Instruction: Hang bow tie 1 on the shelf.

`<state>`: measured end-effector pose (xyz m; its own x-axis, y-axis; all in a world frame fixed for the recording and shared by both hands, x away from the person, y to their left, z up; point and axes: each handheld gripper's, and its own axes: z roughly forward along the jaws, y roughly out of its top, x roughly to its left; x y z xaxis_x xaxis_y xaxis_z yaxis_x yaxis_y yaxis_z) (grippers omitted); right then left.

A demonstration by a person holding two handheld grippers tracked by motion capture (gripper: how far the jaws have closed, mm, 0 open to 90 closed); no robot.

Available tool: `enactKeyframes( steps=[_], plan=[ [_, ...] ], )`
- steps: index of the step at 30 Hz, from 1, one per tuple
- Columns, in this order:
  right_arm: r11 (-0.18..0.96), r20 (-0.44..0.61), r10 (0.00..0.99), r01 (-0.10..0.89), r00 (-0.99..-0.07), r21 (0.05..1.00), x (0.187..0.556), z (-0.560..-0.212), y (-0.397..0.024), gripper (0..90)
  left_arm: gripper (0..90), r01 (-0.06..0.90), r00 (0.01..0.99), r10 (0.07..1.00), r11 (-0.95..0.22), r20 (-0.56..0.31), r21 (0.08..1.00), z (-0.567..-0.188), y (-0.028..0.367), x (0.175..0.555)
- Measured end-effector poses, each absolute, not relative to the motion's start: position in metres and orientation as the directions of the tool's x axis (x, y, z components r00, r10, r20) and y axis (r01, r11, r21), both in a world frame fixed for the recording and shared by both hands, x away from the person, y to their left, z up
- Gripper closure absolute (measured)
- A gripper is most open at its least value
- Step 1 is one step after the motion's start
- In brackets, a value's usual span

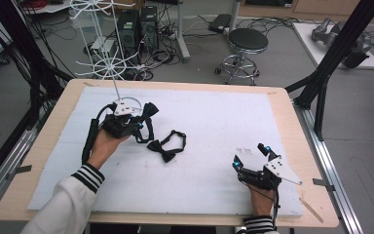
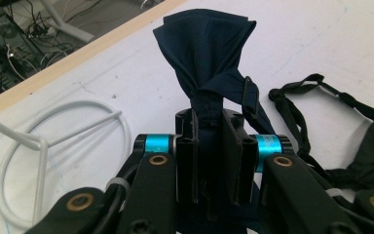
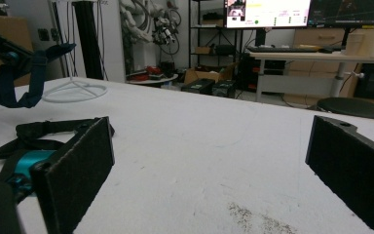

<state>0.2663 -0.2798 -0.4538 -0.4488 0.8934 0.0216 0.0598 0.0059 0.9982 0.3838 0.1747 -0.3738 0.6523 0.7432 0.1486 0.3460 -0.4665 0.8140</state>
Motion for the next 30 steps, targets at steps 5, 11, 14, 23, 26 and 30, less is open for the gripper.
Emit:
enactKeyframes(
  steps=[5, 11, 14, 23, 26, 30],
  plan=[
    [0.008, 0.020, 0.893, 0.060, -0.449, 0.998, 0.266, -0.454, -0.280, 2.9, 77.1, 0.333, 0.644, 0.749, -0.455, 0.153, 0.826, -0.370, 0.184, 0.378],
    [0.005, 0.023, 0.893, 0.062, -0.449, 0.998, 0.266, -0.454, -0.280, 2.9, 77.2, 0.296, 0.641, 0.750, -0.438, 0.163, 0.849, -0.361, 0.191, 0.367],
    [0.006, 0.022, 0.893, 0.061, -0.449, 0.998, 0.266, -0.454, -0.280, 2.9, 77.1, 0.280, 0.640, 0.750, -0.431, 0.168, 0.858, -0.358, 0.194, 0.362],
    [0.005, 0.022, 0.894, 0.060, -0.448, 0.998, 0.266, -0.454, -0.280, 2.9, 77.1, 0.267, 0.622, 0.766, -0.399, 0.160, 0.877, -0.352, 0.209, 0.352],
    [0.005, 0.022, 0.894, 0.060, -0.448, 0.998, 0.266, -0.454, -0.280, 2.9, 77.1, 0.263, 0.614, 0.773, -0.387, 0.156, 0.884, -0.349, 0.216, 0.350],
    [0.005, 0.022, 0.894, 0.060, -0.447, 0.998, 0.266, -0.454, -0.280, 2.9, 77.1, 0.254, 0.599, 0.789, -0.345, 0.133, 0.903, -0.343, 0.226, 0.345]
  ],
)
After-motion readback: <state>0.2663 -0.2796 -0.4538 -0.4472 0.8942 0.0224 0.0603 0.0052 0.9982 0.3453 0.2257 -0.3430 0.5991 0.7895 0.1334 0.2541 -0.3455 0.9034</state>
